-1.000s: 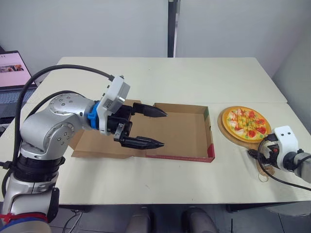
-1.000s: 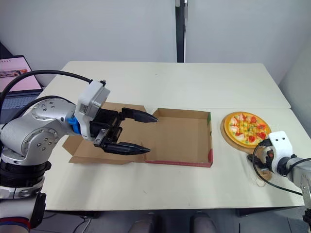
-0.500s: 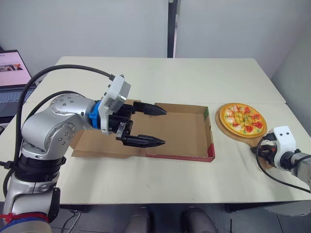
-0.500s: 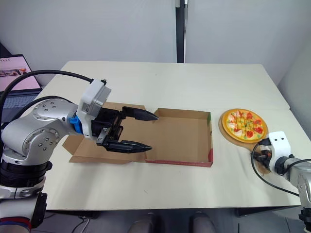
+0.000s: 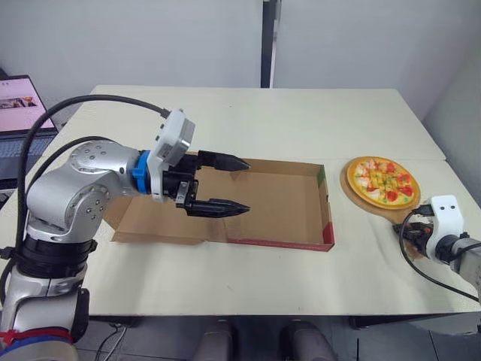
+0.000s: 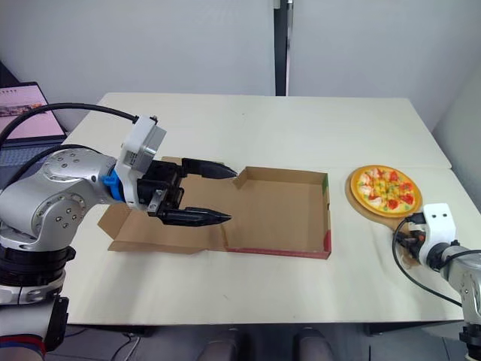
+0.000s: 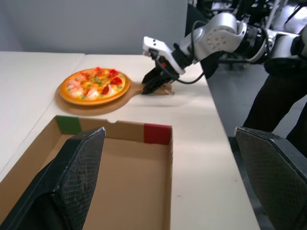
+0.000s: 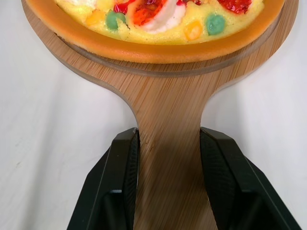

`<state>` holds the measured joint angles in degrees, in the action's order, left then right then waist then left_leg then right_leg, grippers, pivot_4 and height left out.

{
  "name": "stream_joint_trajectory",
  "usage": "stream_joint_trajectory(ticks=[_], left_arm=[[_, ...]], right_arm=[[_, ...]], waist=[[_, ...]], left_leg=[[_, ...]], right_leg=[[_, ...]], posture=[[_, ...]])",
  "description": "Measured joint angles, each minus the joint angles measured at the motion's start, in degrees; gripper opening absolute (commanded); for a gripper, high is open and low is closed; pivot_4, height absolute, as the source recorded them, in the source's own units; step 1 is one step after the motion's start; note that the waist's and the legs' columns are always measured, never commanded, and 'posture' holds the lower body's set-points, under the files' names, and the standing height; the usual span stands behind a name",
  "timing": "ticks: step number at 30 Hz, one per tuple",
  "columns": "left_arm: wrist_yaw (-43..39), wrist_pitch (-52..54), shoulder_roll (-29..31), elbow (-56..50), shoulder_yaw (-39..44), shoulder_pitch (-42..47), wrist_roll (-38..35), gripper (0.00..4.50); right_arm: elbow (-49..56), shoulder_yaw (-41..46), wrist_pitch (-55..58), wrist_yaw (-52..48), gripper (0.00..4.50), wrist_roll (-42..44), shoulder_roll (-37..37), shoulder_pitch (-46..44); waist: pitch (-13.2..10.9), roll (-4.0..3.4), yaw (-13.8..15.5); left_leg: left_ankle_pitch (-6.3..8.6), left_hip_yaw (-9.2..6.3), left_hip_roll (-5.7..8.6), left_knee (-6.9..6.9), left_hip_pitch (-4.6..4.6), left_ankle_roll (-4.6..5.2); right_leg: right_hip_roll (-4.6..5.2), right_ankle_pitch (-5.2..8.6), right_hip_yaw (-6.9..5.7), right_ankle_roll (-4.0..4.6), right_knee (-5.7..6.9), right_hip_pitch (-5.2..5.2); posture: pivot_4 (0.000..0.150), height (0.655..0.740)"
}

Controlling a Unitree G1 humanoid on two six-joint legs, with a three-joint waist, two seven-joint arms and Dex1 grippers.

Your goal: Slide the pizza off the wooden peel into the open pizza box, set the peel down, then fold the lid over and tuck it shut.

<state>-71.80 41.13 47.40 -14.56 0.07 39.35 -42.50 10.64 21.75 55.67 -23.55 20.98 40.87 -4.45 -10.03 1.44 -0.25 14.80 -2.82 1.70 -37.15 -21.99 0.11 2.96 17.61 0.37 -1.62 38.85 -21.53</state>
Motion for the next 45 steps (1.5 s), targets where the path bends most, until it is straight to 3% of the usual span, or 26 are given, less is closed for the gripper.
stream_joint_trajectory(ticks=[10, 19, 36, 45], left_arm=[[-0.16, -1.73, 0.80, 2.97, 0.47, 1.13, 2.20, 4.50], [-0.21, -1.77, 2.33, 3.01, 1.53, 0.68, 2.46, 4.50], [-0.18, -1.71, 6.66, 3.00, 3.94, -2.90, 2.56, 4.50], [-0.21, -0.35, 11.11, 1.42, 7.05, -8.50, 2.22, 4.50]], right_arm=[[-1.79, 2.64, -1.65, -0.48, 1.61, -0.72, 4.19, -2.27], [-1.79, 0.74, -3.87, -3.09, 1.61, -1.73, 6.23, -6.67], [3.11, -13.39, -2.89, -14.45, 1.61, 0.43, 12.23, -20.61], [1.91, -21.62, -11.45, -19.46, 1.61, -4.31, 12.94, -23.53]], waist=[[-0.10, -0.15, -0.25], [-0.21, -0.32, -0.75], [-0.34, -0.43, -1.41], [-0.39, -0.46, -1.41]], left_leg=[[-0.01, 0.08, 0.01, -0.02, -0.68, 0.00], [-0.01, 0.08, 0.01, -0.02, -0.72, 0.00], [-0.01, 0.03, 0.01, -0.07, -0.82, 0.00], [-0.01, 0.04, 0.01, -0.11, -0.84, 0.00]], right_leg=[[-0.01, -0.01, 0.08, 0.01, 0.13, -0.73], [-0.01, -0.01, 0.08, 0.01, 0.12, -0.75], [0.00, -0.01, 0.06, 0.01, 0.10, -0.80], [0.01, -0.01, 0.07, 0.01, 0.12, -0.85]], posture=[[0.150, 0.7400], [0.150, 0.7400], [0.150, 0.7400], [0.150, 0.7400]])
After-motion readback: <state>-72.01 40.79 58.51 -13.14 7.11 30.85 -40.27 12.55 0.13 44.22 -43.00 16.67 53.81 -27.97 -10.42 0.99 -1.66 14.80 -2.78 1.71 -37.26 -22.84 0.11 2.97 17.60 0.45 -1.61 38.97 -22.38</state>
